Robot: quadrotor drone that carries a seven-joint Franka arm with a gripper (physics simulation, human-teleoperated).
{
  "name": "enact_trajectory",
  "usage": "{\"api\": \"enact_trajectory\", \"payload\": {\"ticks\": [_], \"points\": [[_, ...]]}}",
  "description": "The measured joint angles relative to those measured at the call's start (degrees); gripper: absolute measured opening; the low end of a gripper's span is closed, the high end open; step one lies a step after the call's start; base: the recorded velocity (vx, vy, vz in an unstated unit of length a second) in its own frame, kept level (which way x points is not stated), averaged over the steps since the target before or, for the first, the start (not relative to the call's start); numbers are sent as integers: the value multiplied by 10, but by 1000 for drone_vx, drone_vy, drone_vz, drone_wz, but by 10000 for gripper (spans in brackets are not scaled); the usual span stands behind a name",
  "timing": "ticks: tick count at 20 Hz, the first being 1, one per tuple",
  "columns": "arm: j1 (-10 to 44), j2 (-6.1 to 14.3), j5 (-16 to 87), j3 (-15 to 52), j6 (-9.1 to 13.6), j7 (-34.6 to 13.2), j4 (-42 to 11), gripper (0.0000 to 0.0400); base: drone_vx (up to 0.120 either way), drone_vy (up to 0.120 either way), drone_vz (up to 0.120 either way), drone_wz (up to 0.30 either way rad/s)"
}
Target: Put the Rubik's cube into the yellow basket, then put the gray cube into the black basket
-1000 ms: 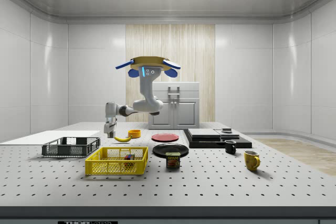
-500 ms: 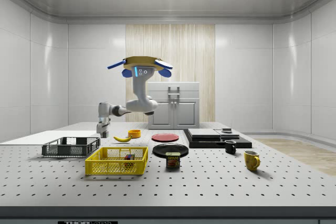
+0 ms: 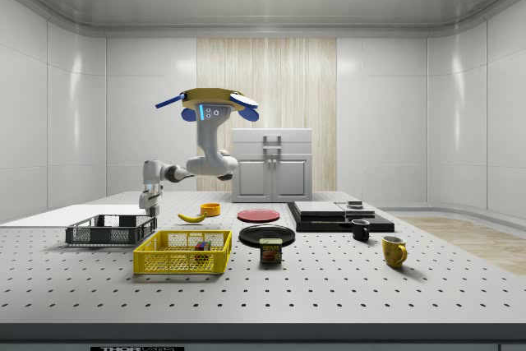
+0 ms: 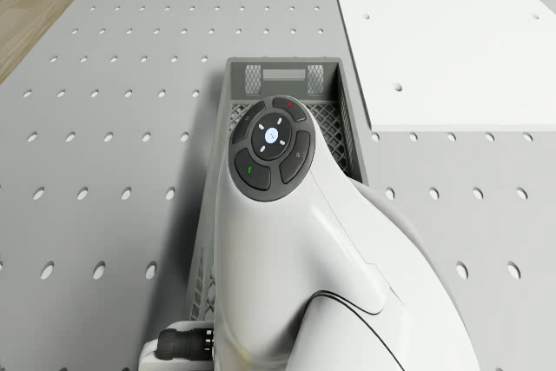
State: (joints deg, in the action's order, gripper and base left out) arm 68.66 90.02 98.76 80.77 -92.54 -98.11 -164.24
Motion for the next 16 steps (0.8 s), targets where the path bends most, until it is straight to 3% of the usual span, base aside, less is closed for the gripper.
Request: {"api": "enact_trajectory", "payload": {"ticks": [16], "points": [[1, 3, -1, 0, -3, 0, 0, 250, 120, 0, 0, 0]]}}
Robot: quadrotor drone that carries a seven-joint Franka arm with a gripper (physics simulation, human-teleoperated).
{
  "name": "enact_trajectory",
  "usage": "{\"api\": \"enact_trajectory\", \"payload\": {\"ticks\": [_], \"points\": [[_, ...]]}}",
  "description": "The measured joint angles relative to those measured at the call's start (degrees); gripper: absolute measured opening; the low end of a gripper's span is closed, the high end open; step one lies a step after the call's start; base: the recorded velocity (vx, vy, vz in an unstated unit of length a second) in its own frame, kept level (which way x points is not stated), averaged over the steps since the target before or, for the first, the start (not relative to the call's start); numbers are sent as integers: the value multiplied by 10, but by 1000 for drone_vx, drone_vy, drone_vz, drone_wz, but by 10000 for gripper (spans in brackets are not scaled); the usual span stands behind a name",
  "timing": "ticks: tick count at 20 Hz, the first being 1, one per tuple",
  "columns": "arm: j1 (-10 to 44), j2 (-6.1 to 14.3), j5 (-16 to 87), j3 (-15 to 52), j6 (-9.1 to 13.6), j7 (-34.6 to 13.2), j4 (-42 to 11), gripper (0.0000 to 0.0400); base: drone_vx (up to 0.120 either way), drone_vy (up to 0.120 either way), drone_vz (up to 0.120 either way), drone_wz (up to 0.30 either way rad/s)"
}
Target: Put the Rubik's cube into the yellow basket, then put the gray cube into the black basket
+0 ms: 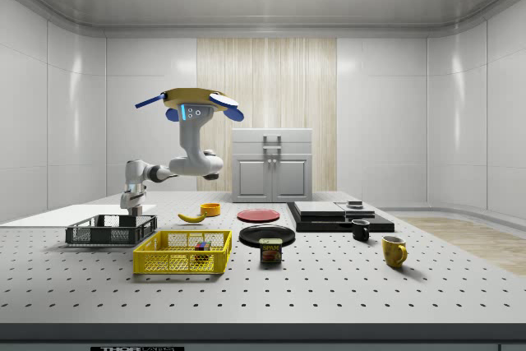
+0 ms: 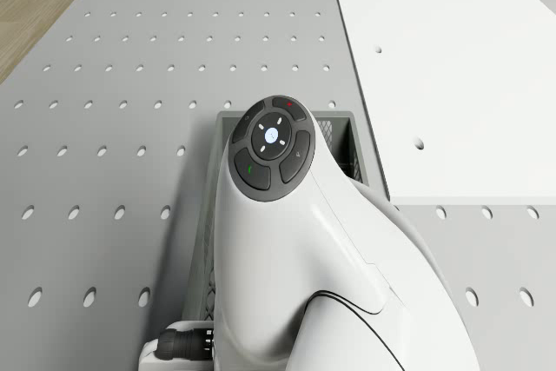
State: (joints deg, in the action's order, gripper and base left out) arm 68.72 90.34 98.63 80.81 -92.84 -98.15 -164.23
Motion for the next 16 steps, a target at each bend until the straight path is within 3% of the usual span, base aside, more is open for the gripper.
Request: {"api": "enact_trajectory", "payload": {"ticks": [2, 8, 16], "points": [[0, 0, 0, 0, 0, 0, 0, 250, 120, -120, 0, 0], [0, 1, 0, 0, -1, 0, 0, 250, 113, 0, 0, 0], [12, 3, 32, -43, -12, -1, 13, 250, 0, 0, 0, 0]]}}
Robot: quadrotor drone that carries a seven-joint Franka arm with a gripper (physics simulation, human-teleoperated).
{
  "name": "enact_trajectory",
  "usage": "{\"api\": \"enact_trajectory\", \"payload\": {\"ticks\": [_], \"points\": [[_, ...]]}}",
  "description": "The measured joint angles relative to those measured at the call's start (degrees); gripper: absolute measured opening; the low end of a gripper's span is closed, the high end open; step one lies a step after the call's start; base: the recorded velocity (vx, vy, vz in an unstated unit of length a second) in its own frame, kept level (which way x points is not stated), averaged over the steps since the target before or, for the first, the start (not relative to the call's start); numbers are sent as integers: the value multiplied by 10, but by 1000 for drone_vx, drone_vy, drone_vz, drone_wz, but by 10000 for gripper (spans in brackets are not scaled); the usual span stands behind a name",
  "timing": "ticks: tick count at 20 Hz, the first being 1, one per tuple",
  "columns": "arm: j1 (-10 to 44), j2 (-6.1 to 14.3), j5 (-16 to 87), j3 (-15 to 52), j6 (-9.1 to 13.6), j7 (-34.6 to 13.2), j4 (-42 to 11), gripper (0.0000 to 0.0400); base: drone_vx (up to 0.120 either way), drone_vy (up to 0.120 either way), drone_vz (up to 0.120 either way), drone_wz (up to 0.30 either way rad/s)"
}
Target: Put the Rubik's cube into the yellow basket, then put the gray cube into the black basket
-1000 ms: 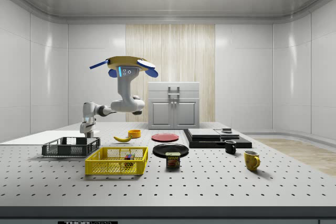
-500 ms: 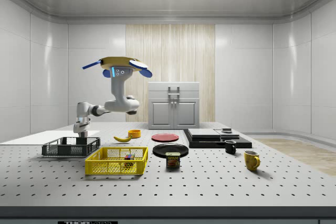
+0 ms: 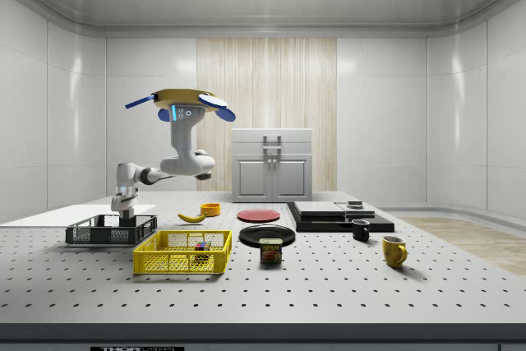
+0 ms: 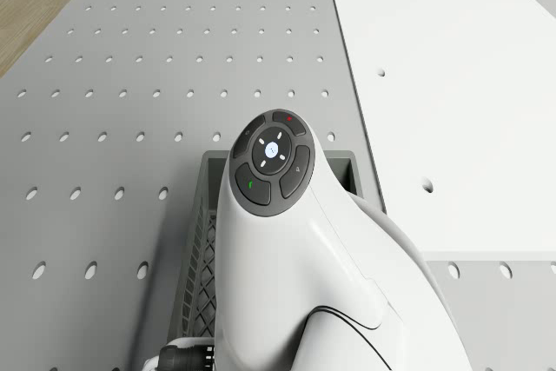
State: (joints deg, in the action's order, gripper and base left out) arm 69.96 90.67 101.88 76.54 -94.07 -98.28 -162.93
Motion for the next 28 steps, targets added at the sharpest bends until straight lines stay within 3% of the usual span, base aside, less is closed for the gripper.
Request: {"api": "enact_trajectory", "payload": {"ticks": [13, 15, 18, 28], "points": [[22, -7, 91, -98, -30, -1, 31, 250, 0, 0, 0, 0], [23, -9, 98, -105, -32, -1, 34, 309, 0, 0, 0, 0], [23, -12, 100, -107, -30, 0, 34, 357, 0, 0, 0, 0], [8, -16, 59, -61, -6, 2, 17, 396, 0, 0, 0, 0]]}}
